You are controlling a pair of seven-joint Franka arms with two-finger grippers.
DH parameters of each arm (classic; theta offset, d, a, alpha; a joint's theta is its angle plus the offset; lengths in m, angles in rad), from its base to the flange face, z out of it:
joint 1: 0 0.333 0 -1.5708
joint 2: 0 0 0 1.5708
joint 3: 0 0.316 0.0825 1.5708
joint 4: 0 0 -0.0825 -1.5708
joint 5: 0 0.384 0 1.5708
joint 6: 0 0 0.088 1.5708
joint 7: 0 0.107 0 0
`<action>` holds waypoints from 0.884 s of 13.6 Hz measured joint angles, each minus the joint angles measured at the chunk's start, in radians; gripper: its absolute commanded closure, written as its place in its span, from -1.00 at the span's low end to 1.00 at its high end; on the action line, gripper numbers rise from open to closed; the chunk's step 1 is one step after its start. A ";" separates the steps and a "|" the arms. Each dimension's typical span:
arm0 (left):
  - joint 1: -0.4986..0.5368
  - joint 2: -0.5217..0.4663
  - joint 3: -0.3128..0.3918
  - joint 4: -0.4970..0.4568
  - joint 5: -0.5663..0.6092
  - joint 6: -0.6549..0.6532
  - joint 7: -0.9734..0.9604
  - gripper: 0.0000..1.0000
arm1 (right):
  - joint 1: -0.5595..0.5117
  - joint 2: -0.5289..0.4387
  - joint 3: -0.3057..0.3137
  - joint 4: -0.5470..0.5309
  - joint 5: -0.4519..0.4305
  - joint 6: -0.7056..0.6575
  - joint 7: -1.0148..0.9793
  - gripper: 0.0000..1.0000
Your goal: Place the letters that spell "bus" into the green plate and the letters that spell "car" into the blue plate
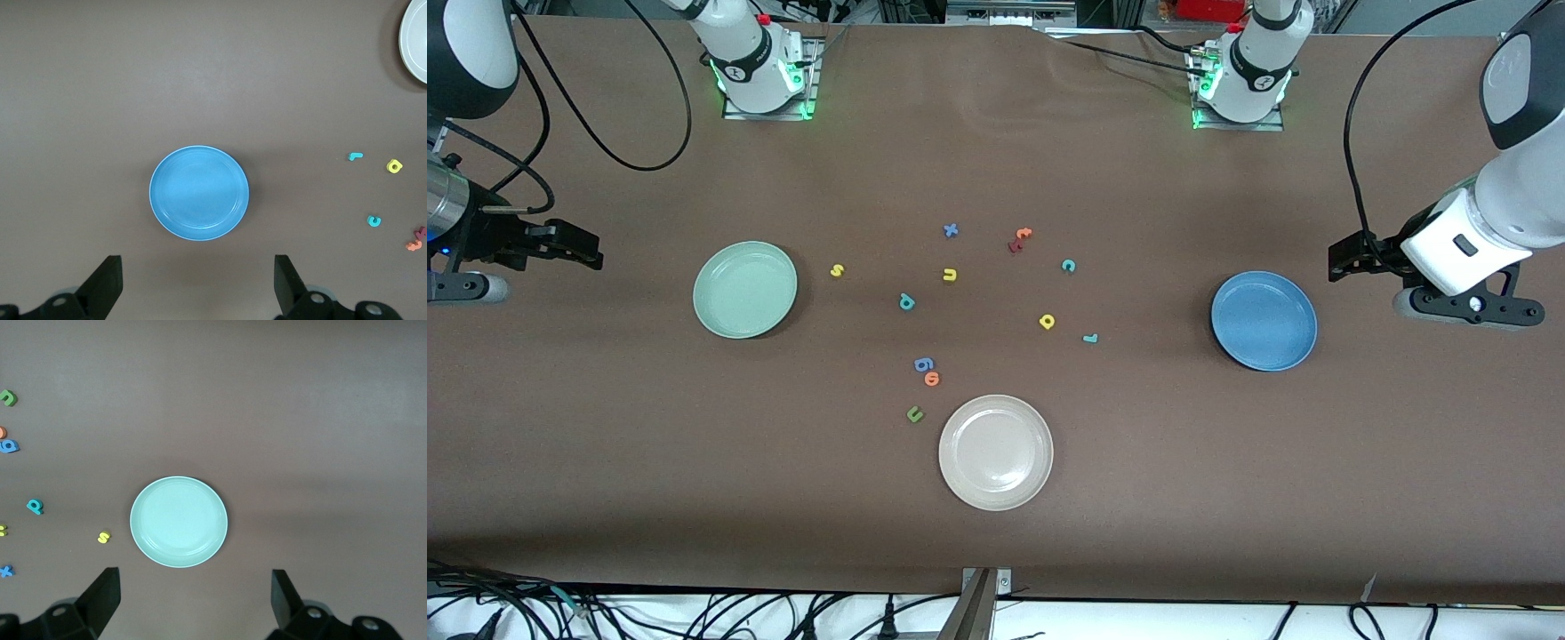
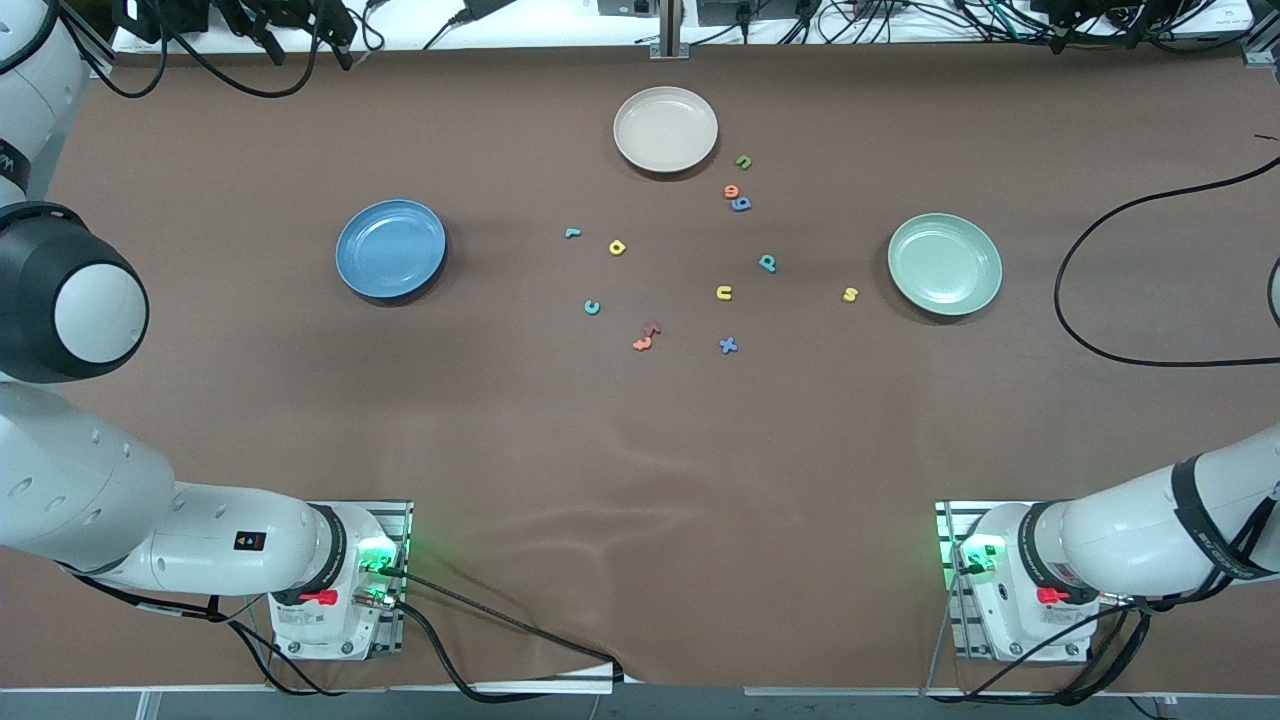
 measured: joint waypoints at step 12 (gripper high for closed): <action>0.006 0.003 0.001 0.000 0.000 0.000 0.000 -1.00 | 0.202 0.030 0.002 -0.007 0.008 0.029 0.339 -1.00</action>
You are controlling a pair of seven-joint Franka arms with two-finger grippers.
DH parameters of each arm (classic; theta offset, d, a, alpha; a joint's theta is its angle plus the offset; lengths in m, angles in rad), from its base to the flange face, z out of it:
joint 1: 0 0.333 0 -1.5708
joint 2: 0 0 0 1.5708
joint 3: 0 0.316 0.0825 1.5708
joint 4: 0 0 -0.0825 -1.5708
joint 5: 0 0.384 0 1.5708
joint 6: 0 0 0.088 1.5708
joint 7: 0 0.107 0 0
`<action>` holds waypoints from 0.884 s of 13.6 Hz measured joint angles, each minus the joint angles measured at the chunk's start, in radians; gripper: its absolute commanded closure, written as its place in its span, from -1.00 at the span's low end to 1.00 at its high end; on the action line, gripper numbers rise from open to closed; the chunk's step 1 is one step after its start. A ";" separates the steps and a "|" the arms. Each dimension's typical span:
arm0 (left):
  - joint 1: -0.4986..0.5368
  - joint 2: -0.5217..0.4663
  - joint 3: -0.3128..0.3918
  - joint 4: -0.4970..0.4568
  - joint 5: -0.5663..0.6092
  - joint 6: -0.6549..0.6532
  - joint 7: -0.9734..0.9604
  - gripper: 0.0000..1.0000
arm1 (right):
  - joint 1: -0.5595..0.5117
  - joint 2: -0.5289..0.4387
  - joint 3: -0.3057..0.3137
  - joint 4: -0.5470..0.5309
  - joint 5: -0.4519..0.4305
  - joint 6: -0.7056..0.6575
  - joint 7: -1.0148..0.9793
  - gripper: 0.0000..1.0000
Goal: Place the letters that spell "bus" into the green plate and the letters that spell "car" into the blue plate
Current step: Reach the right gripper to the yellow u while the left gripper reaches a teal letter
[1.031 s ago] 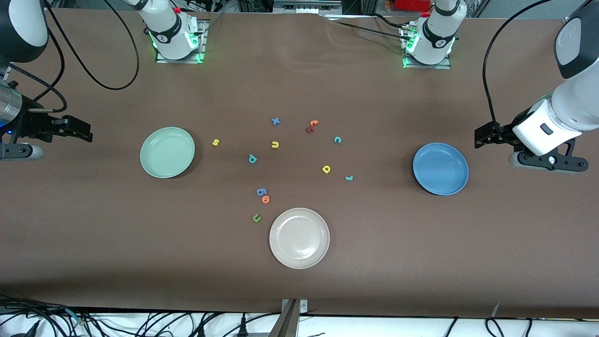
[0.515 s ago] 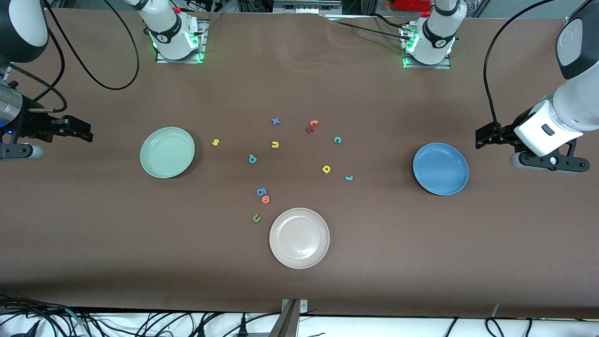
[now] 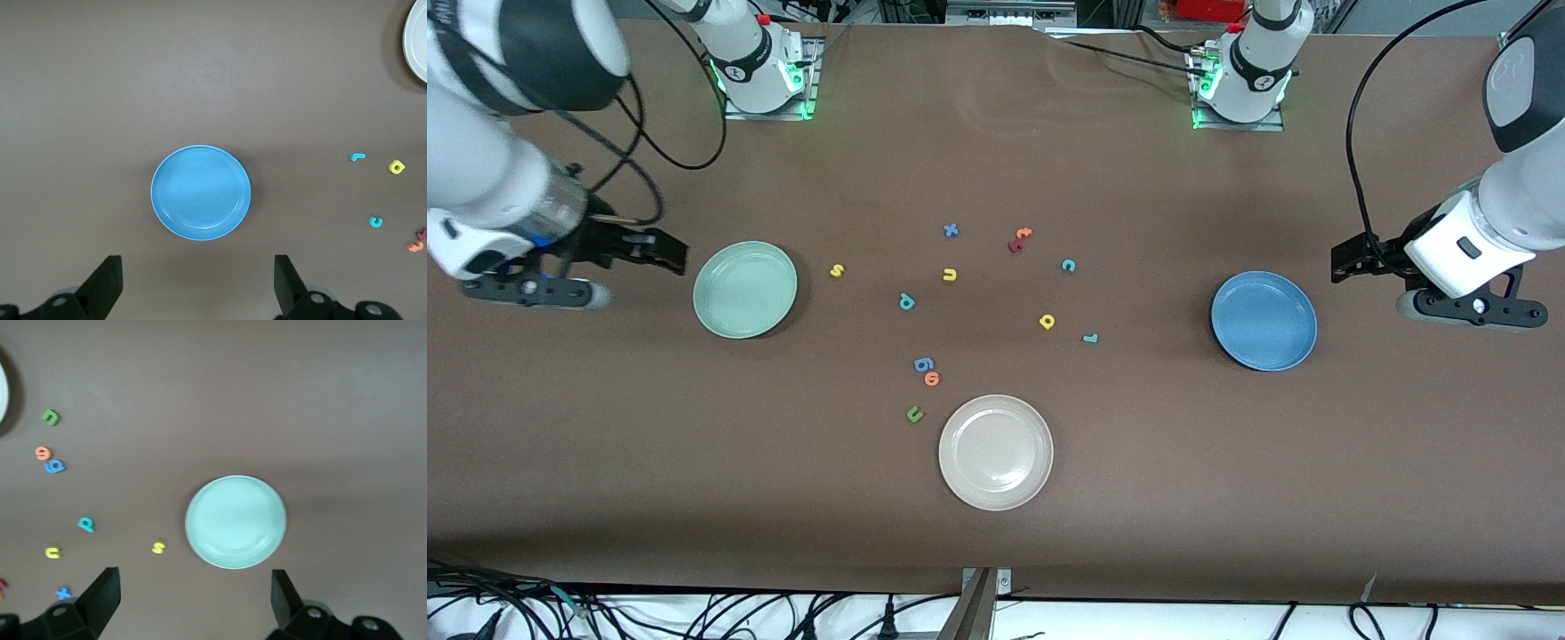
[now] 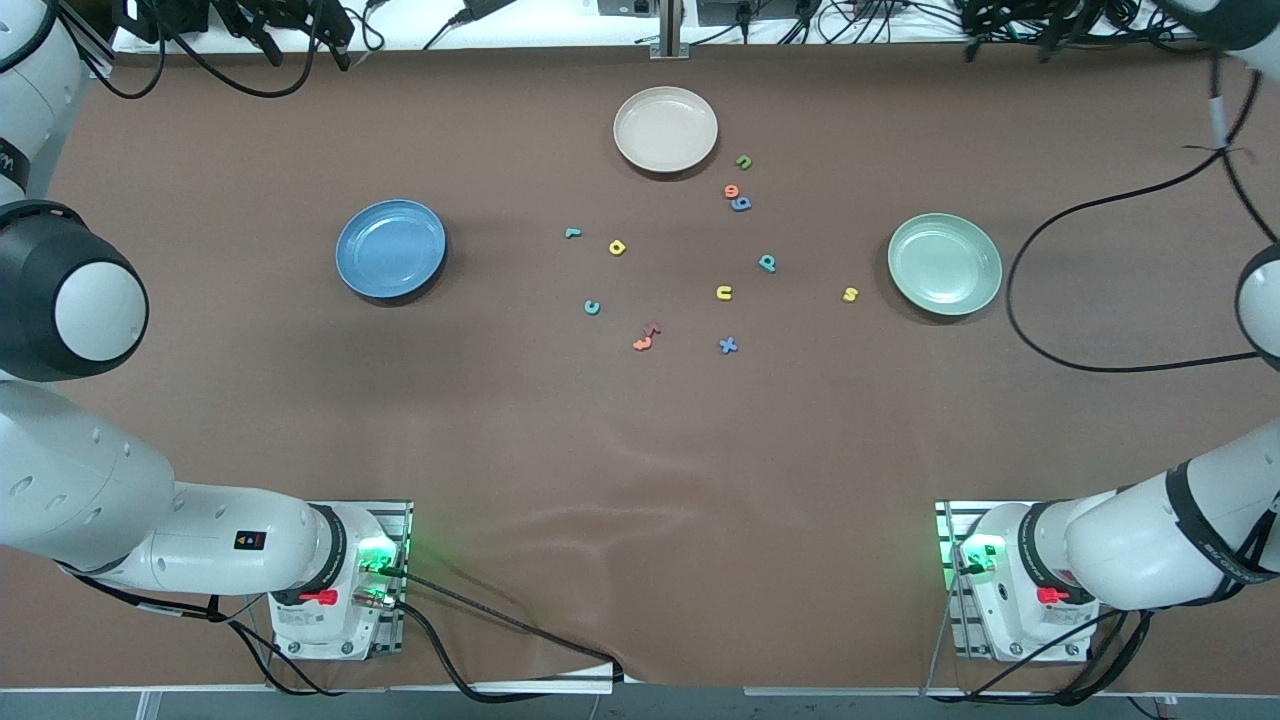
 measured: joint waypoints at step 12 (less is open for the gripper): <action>-0.012 0.027 -0.005 -0.004 -0.017 -0.007 0.000 -1.00 | 0.346 0.102 0.001 -0.203 0.075 0.254 0.601 -0.96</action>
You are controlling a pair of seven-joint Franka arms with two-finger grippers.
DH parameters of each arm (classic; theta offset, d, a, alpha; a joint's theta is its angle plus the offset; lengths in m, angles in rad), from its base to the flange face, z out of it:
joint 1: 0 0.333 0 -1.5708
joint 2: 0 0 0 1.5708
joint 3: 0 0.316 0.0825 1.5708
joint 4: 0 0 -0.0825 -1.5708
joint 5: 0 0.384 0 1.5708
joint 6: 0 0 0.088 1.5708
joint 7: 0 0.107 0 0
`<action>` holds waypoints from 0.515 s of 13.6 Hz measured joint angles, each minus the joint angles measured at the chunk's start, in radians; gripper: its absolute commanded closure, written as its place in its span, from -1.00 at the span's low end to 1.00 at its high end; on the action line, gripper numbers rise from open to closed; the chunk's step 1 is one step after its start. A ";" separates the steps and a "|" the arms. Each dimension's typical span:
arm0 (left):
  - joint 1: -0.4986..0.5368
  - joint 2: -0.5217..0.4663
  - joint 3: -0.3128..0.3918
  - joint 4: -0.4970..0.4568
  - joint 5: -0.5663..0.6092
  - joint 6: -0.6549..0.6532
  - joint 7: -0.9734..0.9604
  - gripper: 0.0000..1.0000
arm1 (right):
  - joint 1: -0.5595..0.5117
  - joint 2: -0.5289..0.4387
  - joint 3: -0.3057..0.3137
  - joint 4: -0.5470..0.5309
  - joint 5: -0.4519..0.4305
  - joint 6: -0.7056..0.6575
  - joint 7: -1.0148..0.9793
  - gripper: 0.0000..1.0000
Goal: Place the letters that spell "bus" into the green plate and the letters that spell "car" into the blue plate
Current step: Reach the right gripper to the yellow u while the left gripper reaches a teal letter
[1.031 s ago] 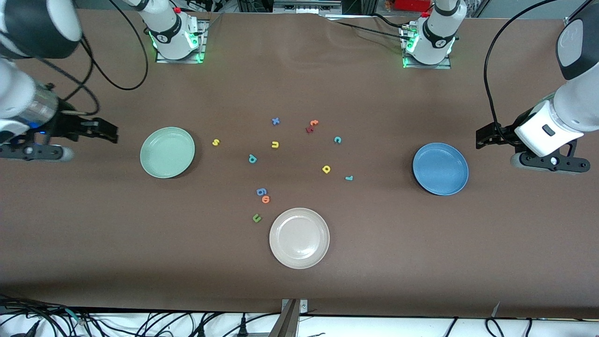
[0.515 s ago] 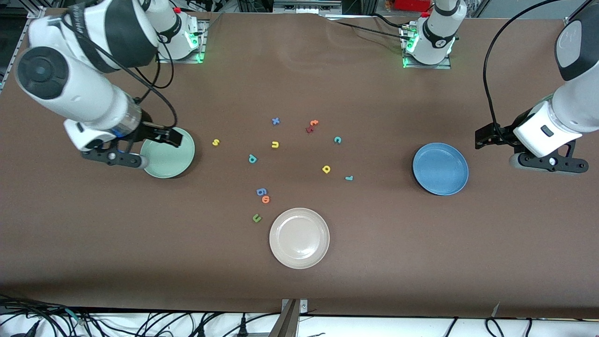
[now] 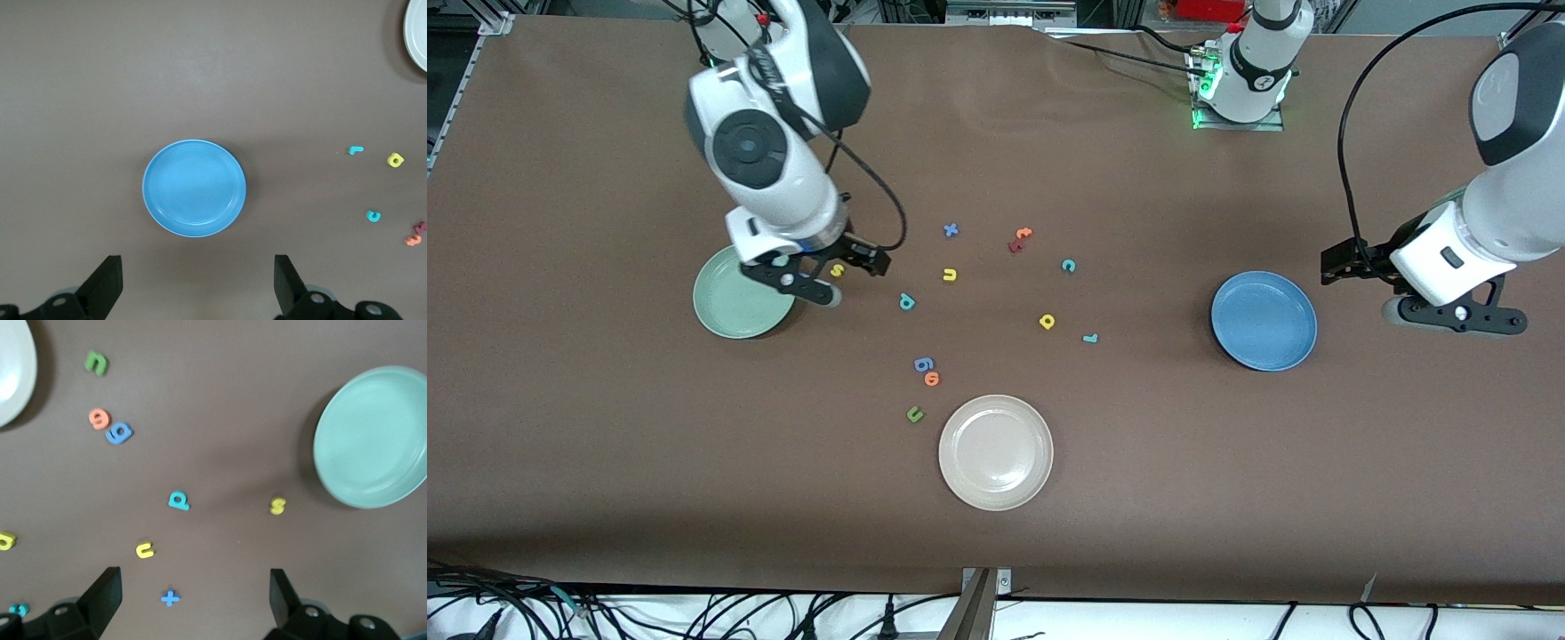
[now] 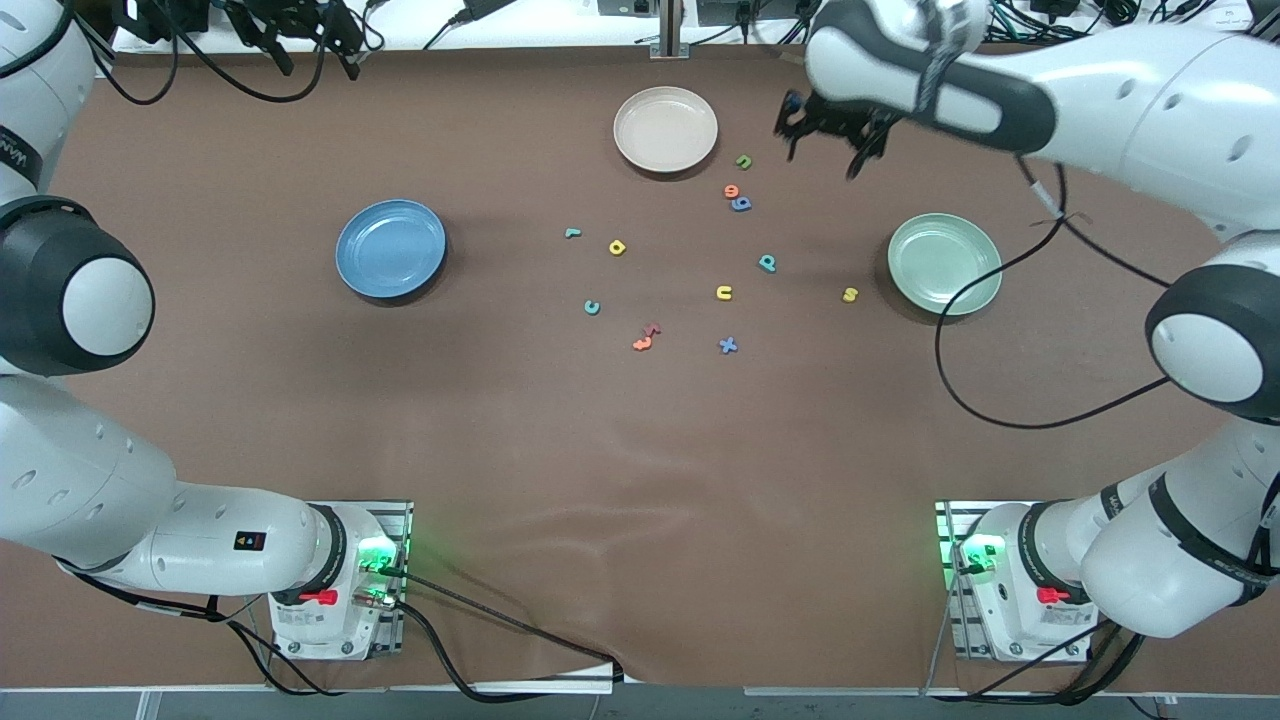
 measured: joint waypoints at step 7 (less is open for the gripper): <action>-0.076 0.085 -0.016 -0.012 -0.141 -0.004 -0.003 -1.00 | 0.068 0.085 0.085 -0.198 0.001 0.333 0.063 -0.97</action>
